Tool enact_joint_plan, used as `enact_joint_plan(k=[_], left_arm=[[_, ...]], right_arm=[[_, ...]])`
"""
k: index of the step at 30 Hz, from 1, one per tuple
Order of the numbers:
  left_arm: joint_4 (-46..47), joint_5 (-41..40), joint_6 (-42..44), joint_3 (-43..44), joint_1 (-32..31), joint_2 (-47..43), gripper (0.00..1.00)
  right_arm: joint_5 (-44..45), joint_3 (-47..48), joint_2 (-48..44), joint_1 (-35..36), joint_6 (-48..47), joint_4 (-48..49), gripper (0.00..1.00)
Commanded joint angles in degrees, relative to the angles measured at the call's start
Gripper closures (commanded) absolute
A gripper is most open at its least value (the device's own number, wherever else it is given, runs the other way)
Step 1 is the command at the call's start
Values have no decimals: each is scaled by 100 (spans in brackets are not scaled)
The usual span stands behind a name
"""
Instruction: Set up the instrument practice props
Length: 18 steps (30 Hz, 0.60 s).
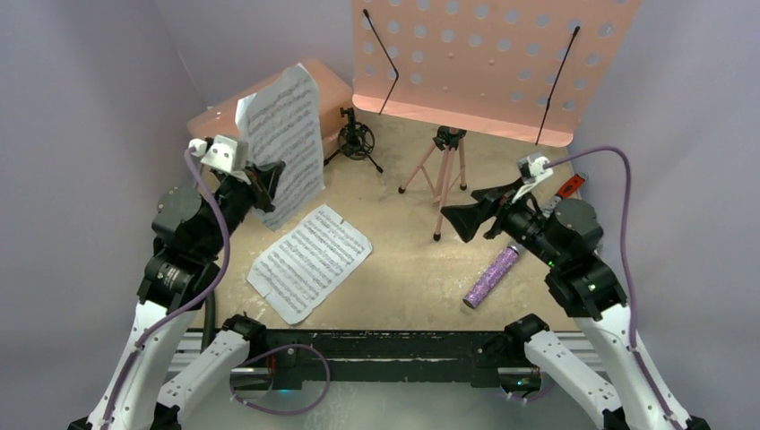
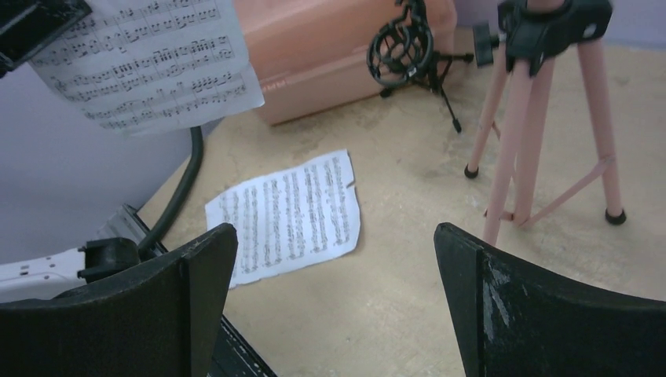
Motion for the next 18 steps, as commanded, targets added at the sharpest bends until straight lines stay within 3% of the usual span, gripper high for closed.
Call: enact_joint_plan(k=[1,9,18], left_arm=[[390,-149,245,629,15,89,100],[1514,-361,80,1224,14,386,100],[1848,458,92,2087,13,1131,100]], right_arm=[[203,954,-27,-8,-292,-649,2],[149,2581,700,-8,-245,-1389,3],[-574,3839,1633,-1,-377,-1182,4]])
